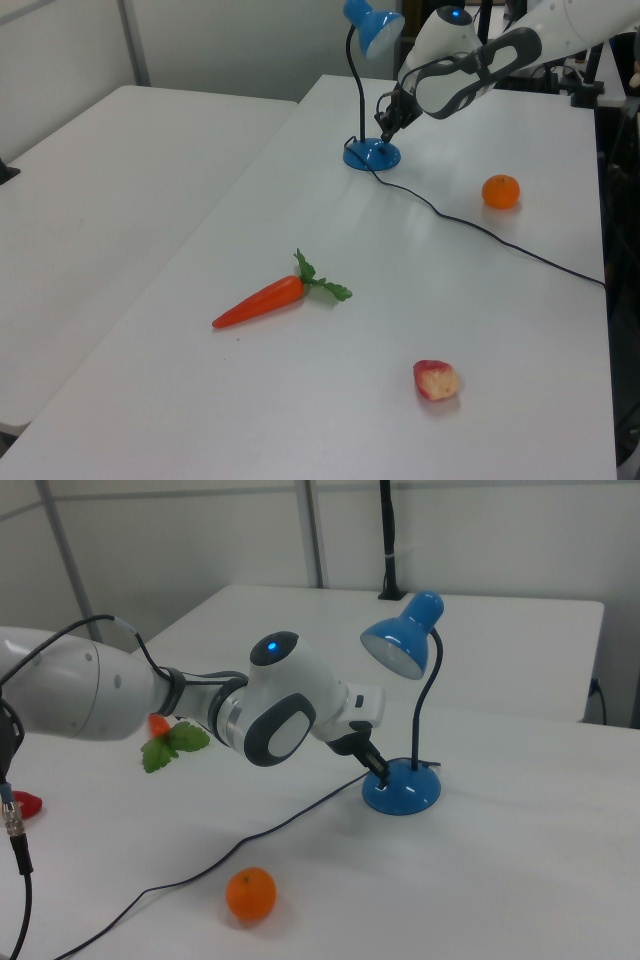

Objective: Turn on desk lamp
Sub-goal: 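Lower the gripper fingertips onto the switch on the lamp base and press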

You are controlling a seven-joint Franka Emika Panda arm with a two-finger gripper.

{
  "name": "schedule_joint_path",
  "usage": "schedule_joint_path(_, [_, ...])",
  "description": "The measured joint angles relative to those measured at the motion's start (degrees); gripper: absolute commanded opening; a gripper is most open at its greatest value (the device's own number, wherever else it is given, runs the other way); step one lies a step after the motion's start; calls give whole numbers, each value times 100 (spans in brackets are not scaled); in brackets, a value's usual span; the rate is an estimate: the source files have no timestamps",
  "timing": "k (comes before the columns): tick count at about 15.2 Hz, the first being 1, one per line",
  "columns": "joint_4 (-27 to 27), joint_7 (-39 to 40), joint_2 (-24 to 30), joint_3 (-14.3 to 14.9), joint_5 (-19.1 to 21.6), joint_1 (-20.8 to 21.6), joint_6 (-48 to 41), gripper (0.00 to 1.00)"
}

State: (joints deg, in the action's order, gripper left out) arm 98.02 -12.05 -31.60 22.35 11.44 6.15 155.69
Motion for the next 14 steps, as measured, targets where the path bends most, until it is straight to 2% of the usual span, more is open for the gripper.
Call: schedule_joint_path(14, [-93, -12, -122, 0, 6, -1, 0, 0])
